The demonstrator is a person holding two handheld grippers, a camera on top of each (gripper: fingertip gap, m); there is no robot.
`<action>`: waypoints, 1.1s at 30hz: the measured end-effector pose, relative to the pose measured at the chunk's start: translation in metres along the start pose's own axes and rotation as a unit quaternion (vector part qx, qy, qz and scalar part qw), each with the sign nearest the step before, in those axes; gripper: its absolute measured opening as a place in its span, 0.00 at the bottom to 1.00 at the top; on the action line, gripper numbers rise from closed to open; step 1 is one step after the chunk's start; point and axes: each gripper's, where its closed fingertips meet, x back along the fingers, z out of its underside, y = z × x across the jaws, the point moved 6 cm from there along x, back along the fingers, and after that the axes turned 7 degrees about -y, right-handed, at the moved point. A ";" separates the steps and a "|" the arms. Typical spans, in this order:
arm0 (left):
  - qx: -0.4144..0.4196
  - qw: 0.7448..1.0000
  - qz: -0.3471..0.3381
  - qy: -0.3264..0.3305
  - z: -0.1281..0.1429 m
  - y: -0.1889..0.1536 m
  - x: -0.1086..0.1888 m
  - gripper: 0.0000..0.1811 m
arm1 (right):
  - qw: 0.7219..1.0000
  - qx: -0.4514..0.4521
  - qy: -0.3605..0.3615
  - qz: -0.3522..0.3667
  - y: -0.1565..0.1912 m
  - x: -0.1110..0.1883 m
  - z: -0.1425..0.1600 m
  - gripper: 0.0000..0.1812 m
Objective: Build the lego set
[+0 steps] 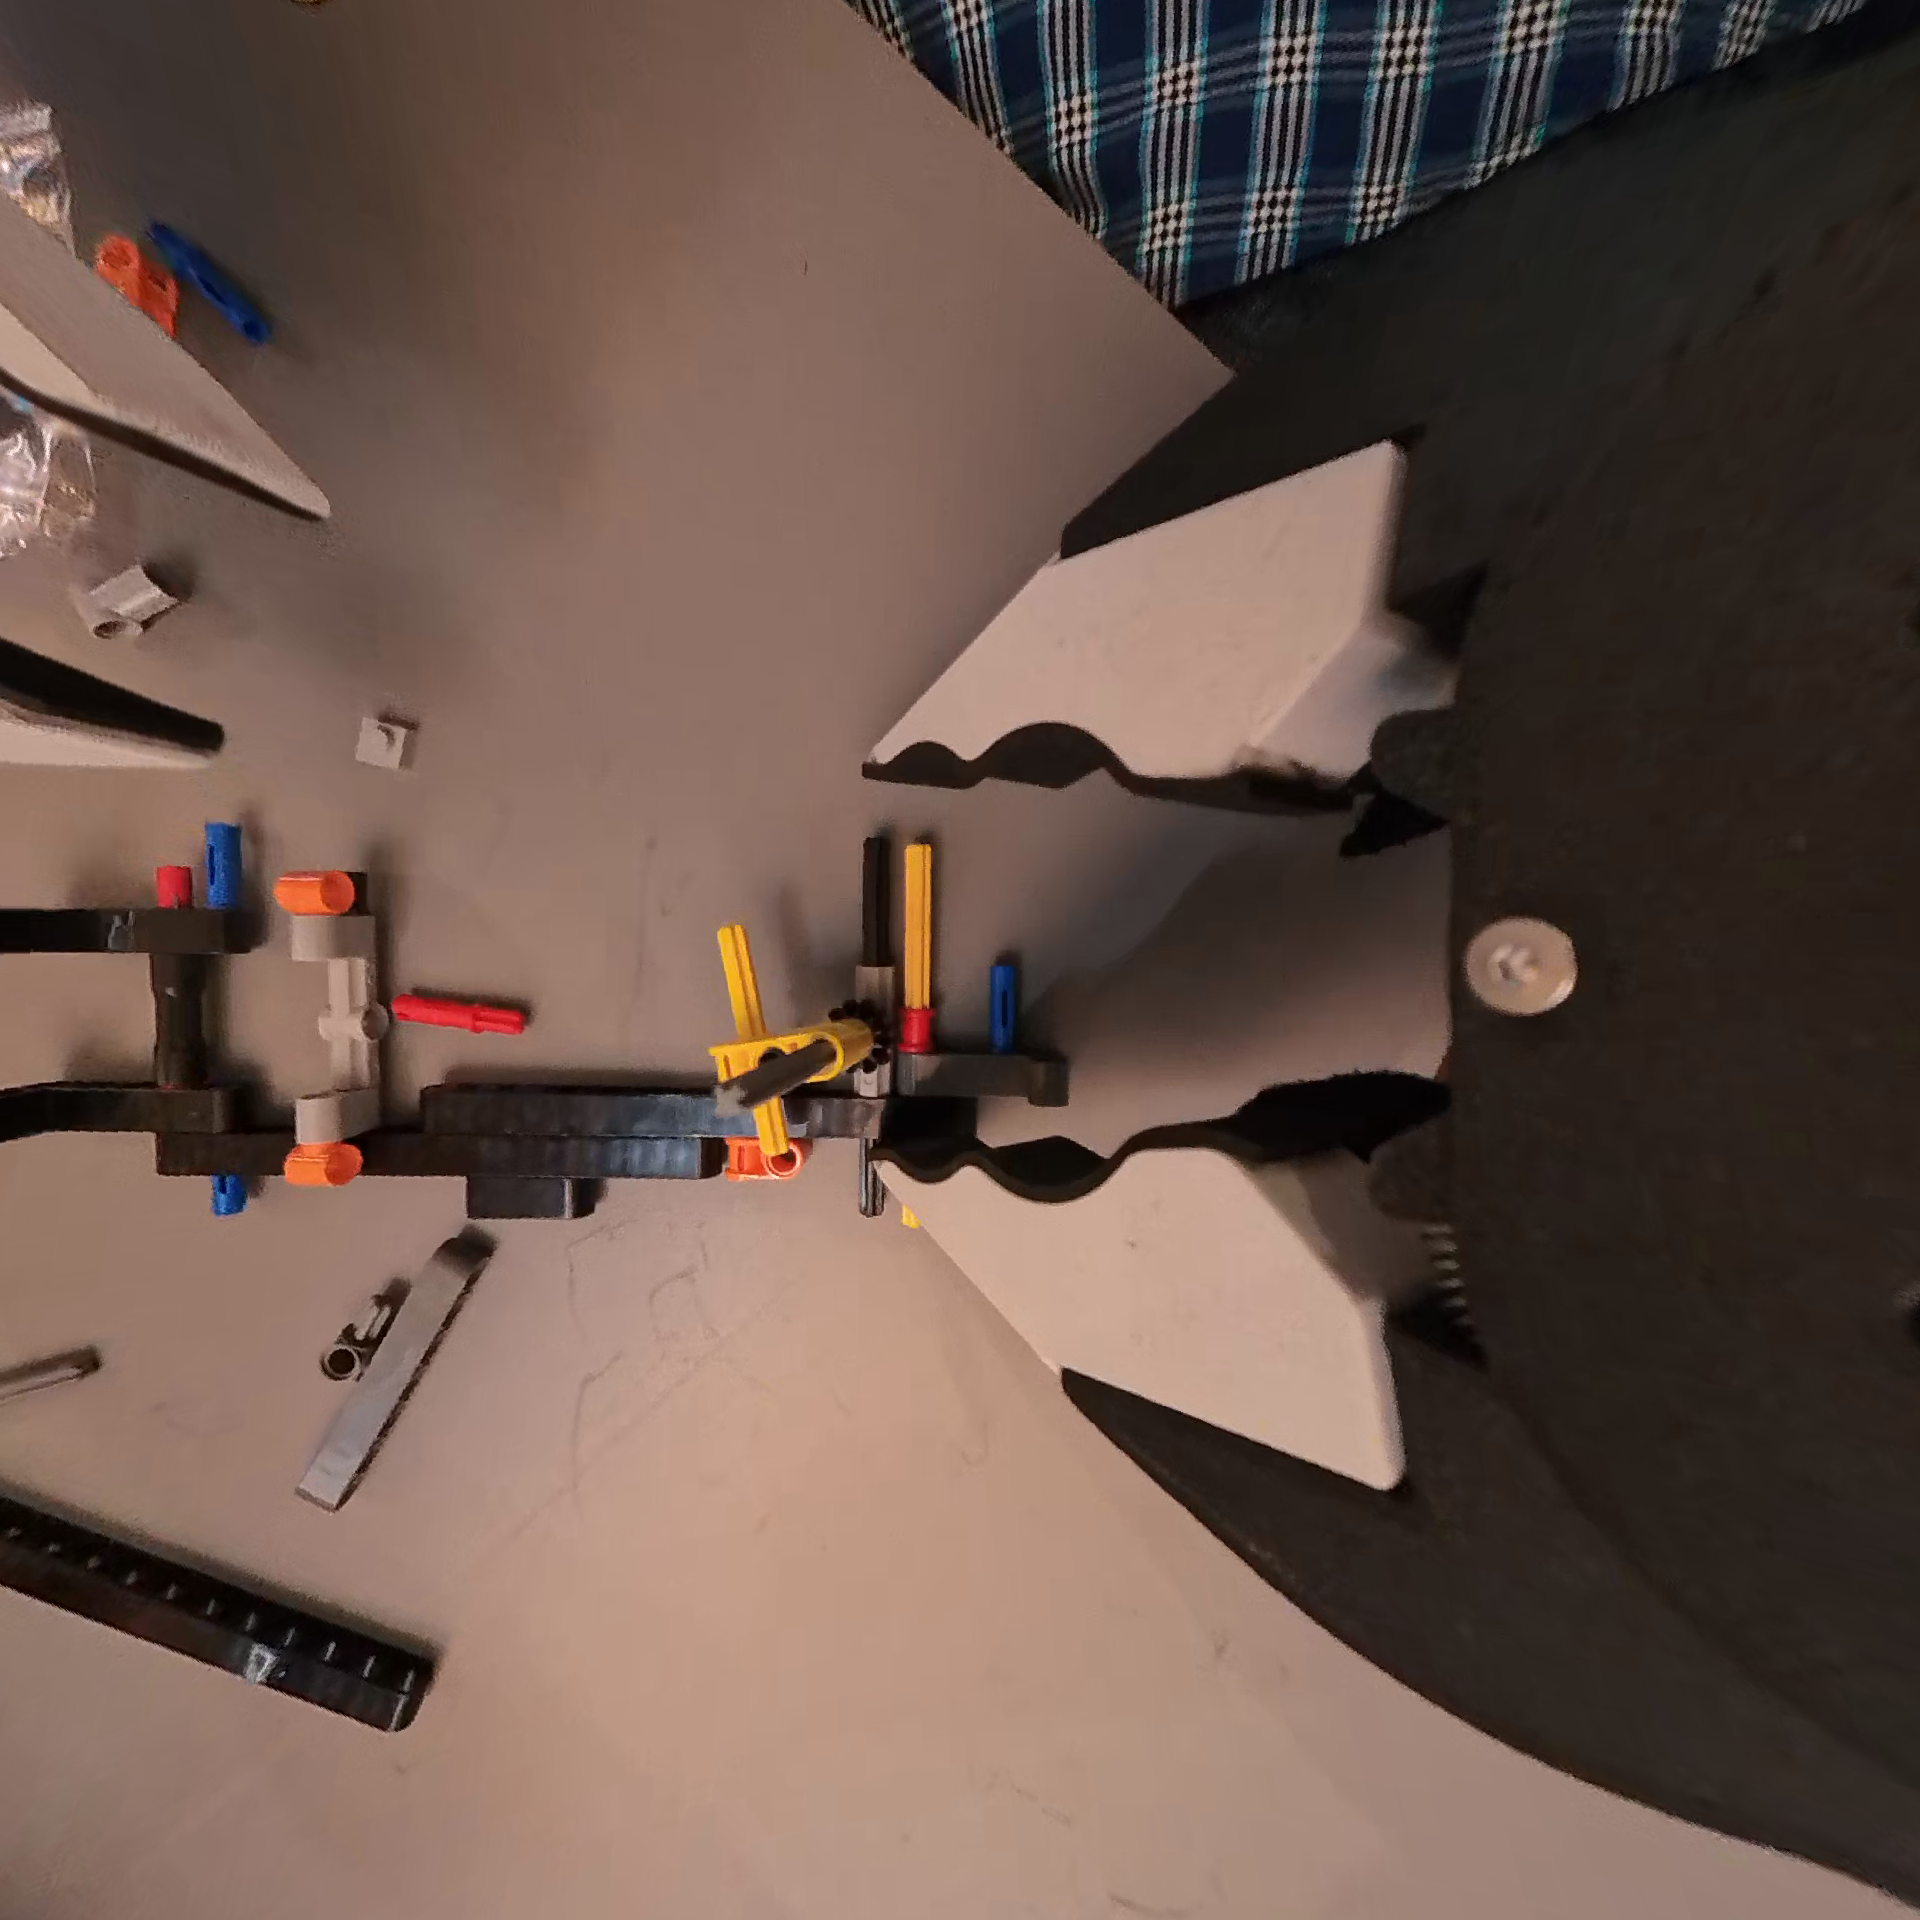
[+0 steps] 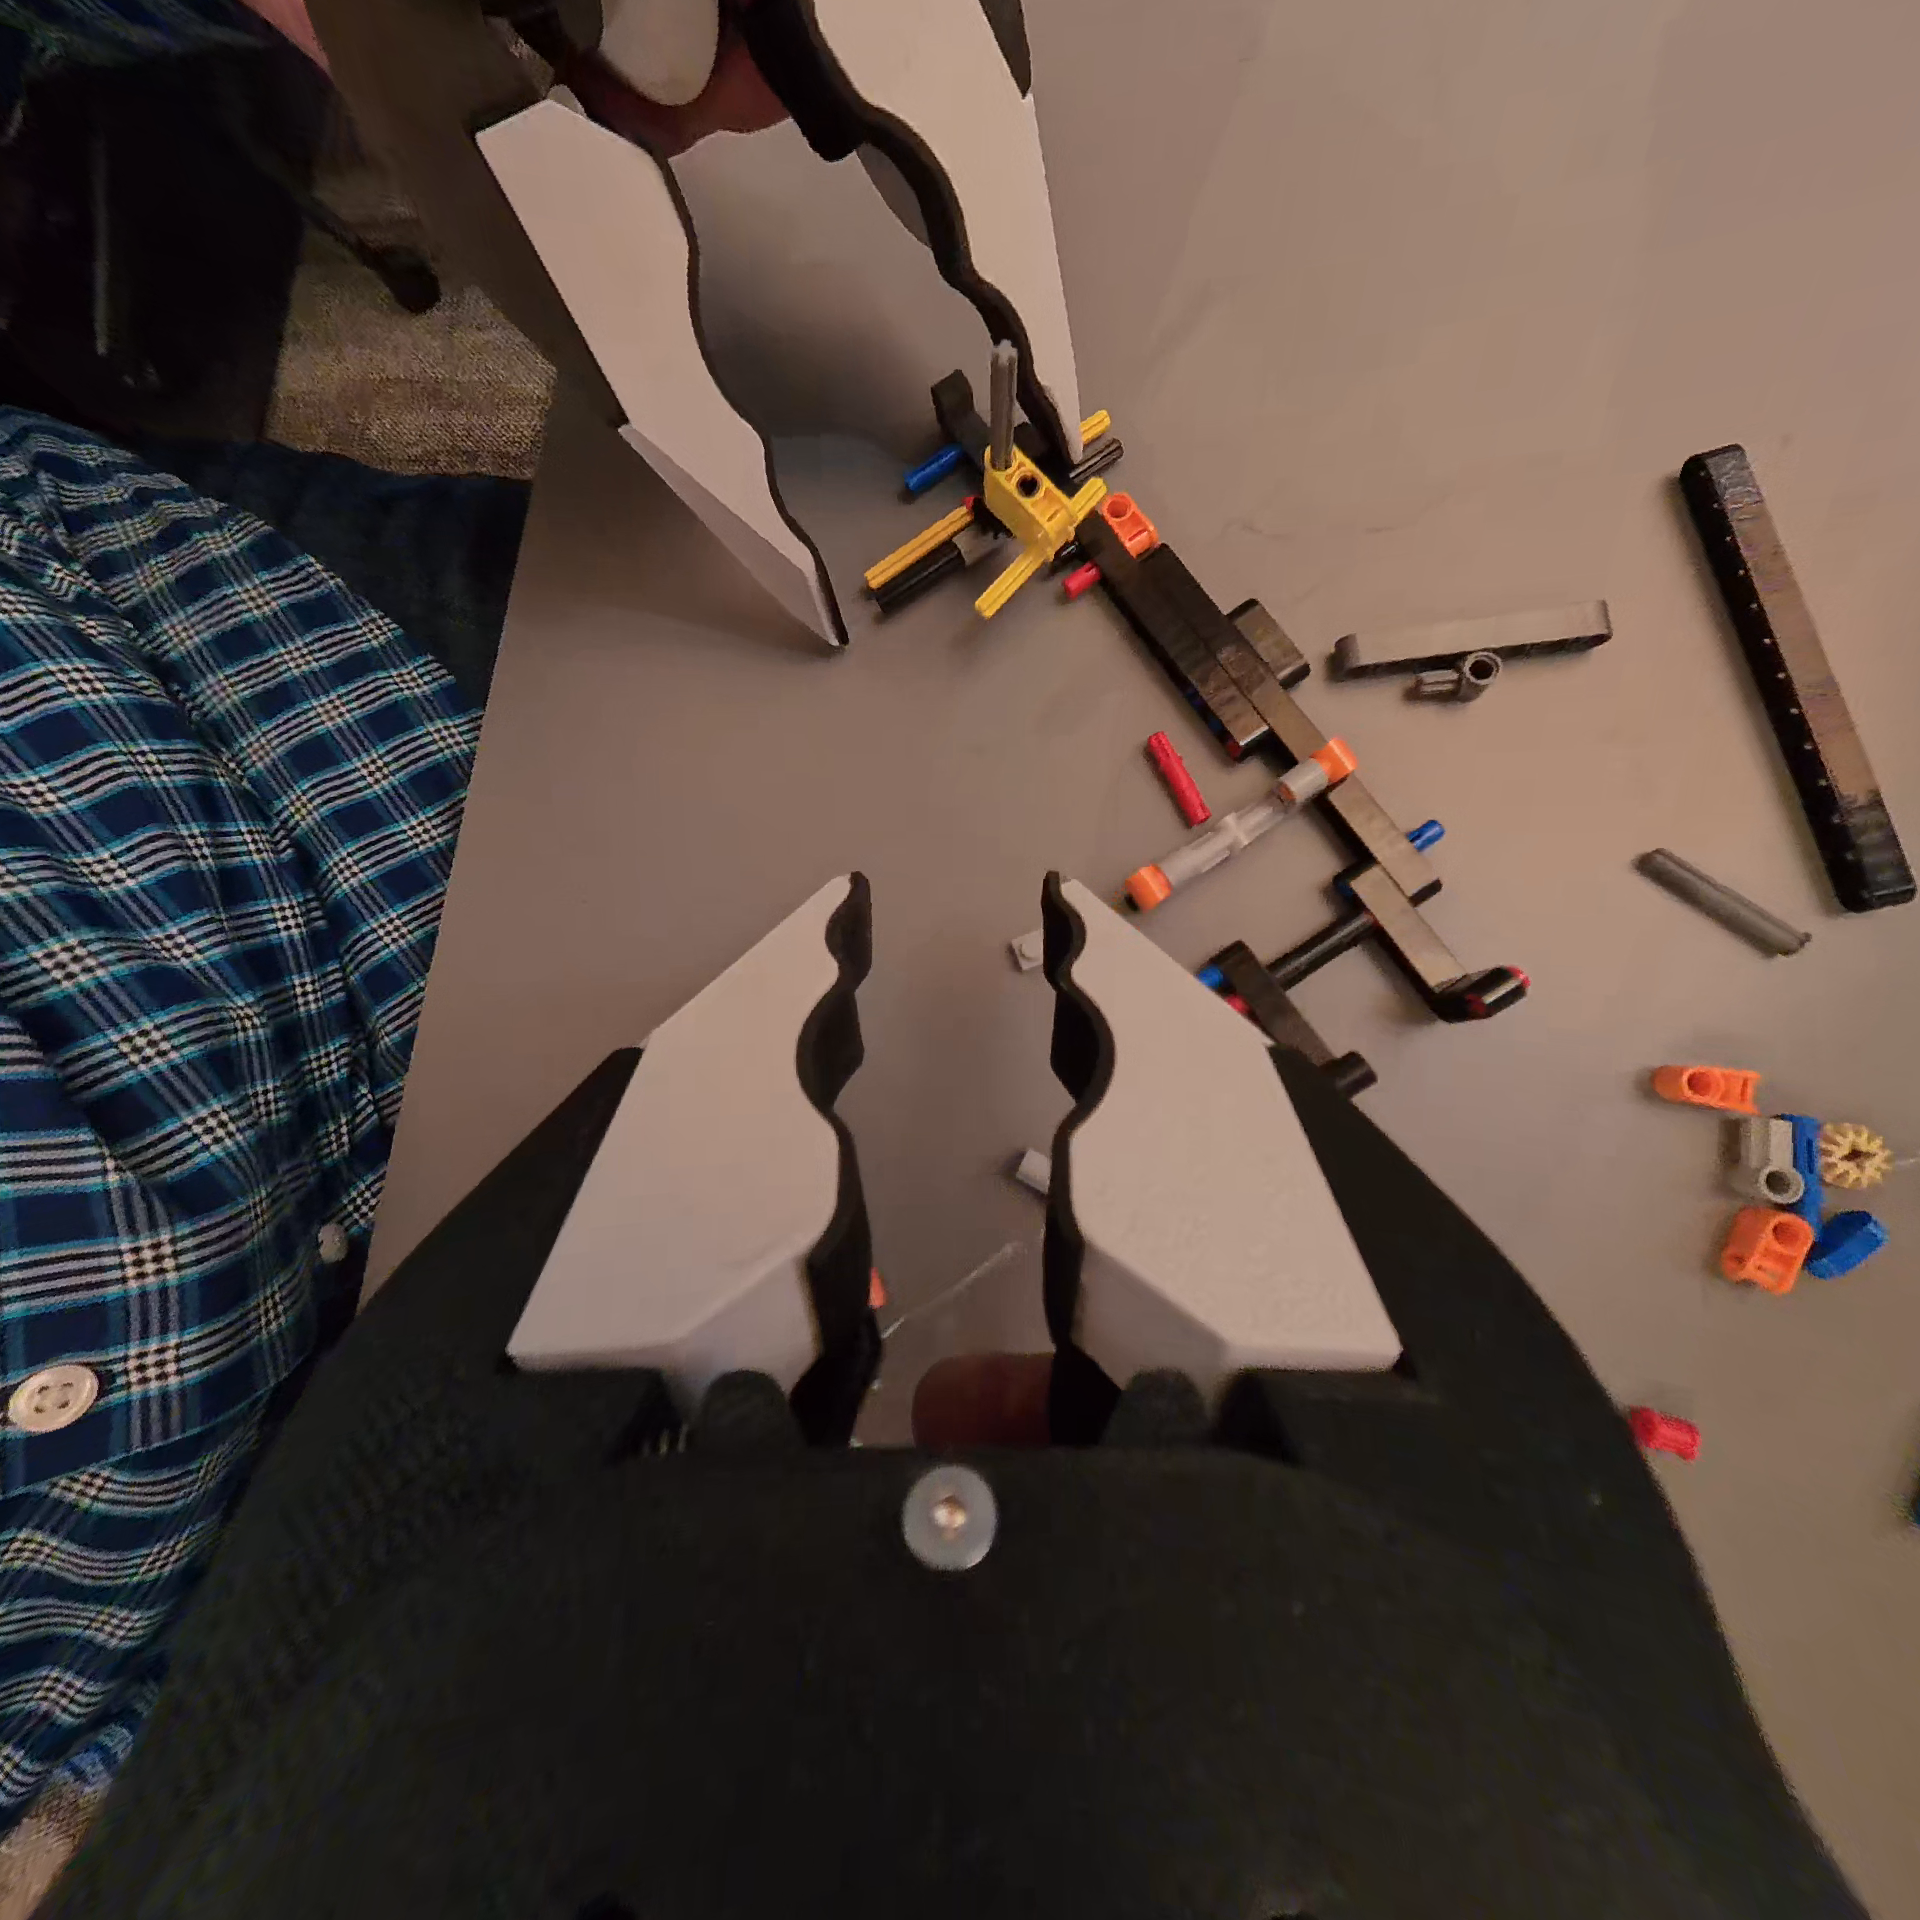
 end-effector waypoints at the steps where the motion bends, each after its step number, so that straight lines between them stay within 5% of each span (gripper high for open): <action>1: 0.001 1.000 0.000 0.000 0.000 0.000 0.000 0.36 | 1.000 0.000 -0.001 0.001 0.001 0.001 0.000 0.17; 33: 0.067 0.997 -0.032 -0.021 0.002 0.005 0.003 0.30 | 0.999 -0.023 -0.036 0.025 0.012 0.034 0.018 0.17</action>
